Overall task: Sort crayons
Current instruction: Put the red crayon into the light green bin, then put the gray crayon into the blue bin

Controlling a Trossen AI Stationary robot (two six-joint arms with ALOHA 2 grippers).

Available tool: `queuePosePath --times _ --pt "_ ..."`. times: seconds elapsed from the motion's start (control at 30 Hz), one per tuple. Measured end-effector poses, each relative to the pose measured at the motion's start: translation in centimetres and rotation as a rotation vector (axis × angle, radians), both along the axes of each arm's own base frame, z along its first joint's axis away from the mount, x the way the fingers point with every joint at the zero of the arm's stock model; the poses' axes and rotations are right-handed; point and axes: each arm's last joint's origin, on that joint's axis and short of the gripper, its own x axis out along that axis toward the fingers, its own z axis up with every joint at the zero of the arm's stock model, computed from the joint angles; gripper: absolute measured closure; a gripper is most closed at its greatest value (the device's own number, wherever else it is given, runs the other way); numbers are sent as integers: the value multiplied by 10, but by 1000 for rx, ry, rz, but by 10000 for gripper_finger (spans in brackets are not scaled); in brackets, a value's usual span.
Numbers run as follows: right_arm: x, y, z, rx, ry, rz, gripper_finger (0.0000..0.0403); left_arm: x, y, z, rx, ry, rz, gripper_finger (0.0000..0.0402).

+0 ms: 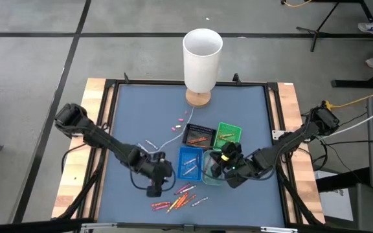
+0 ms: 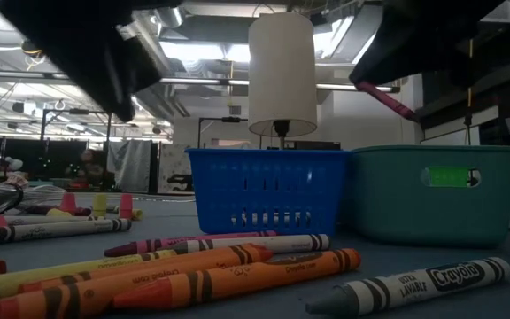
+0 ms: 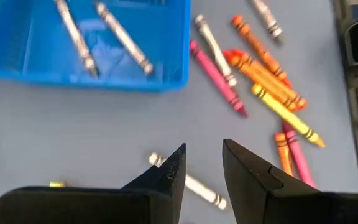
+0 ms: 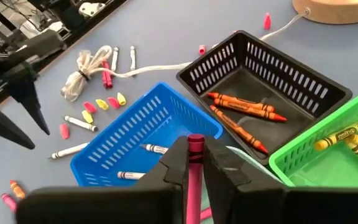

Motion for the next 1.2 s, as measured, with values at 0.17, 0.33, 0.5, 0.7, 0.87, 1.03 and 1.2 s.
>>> queuePosePath --times 0.17,0.33,0.5,0.7,0.87,1.03,1.2 --pt "0 0 0 0 0 1 308 -11 -6 -4 56 45 71 312" --pt "0 0 0 0 0 2 273 -19 -11 -7 70 84 128 312" --pt "0 1 0 12 10 14 269 -33 -13 -23 48 136 201 312" --pt "0 1 -1 17 14 18 271 -49 -8 -44 46 204 290 312" --pt "0 1 -1 16 14 18 271 -54 -4 -54 41 208 315 312" --pt "0 1 -1 16 15 18 271 -57 -2 -63 21 184 315 312" --pt "0 1 -1 16 15 18 271 -59 0 -68 32 163 324 312"
